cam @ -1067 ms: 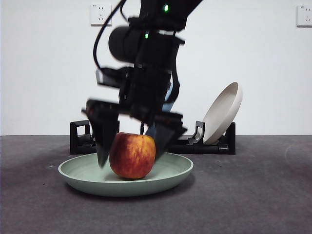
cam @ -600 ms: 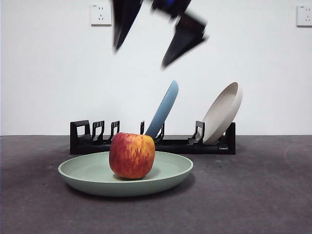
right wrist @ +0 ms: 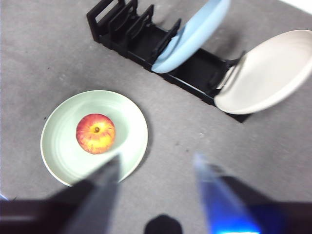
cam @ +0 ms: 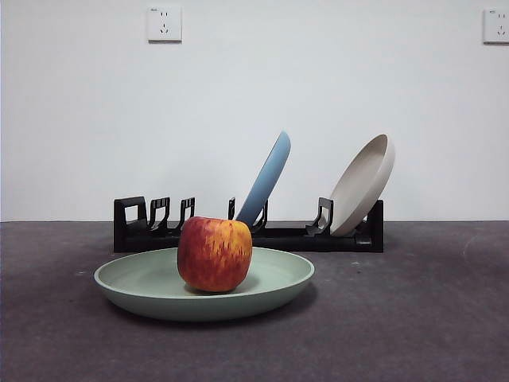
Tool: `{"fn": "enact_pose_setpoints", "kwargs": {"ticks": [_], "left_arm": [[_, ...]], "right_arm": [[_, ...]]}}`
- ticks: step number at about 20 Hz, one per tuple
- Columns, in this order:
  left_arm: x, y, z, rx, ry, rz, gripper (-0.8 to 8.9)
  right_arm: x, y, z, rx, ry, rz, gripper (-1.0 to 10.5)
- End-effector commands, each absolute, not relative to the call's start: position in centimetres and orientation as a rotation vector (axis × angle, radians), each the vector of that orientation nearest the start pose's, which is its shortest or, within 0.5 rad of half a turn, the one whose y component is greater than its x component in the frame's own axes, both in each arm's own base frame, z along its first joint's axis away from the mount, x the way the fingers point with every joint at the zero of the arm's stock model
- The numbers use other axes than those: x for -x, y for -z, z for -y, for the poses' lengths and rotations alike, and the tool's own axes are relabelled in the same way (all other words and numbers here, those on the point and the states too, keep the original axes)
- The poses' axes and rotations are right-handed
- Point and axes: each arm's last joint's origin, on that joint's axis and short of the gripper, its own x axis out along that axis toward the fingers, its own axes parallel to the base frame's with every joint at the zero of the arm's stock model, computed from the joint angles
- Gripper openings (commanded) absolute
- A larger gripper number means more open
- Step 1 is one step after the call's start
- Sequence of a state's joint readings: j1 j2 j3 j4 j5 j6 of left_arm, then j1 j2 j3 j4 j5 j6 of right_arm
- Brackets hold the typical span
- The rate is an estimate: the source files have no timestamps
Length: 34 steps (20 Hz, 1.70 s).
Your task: Take the green plate from the plate rack,put the plate on the table,take the apple from the table,put the apple in the plate
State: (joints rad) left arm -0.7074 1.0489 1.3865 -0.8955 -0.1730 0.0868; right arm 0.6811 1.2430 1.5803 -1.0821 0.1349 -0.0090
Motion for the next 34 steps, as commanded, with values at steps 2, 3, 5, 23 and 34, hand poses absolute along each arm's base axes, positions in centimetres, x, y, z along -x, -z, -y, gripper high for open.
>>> {"fn": "enact_pose_setpoints", "kwargs": {"ticks": [2, 3, 5, 23, 34], "left_arm": [[-14.1, -41.6, 11.5, -0.336, 0.575, -0.484, -0.08], [-14.3, -41.2, 11.6, -0.339, 0.575, -0.492, -0.08], [-14.5, -40.0, 11.8, -0.335, 0.579, -0.486, -0.08], [-12.7, -28.9, 10.6, -0.177, 0.628, -0.556, -0.03], [-11.3, -31.0, 7.7, -0.158, 0.555, -0.384, -0.04]], "right_arm": [[-16.0, -43.0, -11.7, 0.285, -0.498, -0.647, -0.1], [-15.6, -42.9, -11.2, 0.278, -0.494, -0.634, -0.1], [-14.8, -41.9, -10.6, 0.257, -0.494, -0.602, -0.1], [-14.2, -28.4, -9.8, 0.158, -0.444, -0.645, 0.0], [-14.2, -28.4, -9.8, 0.158, -0.444, -0.646, 0.0]]}}
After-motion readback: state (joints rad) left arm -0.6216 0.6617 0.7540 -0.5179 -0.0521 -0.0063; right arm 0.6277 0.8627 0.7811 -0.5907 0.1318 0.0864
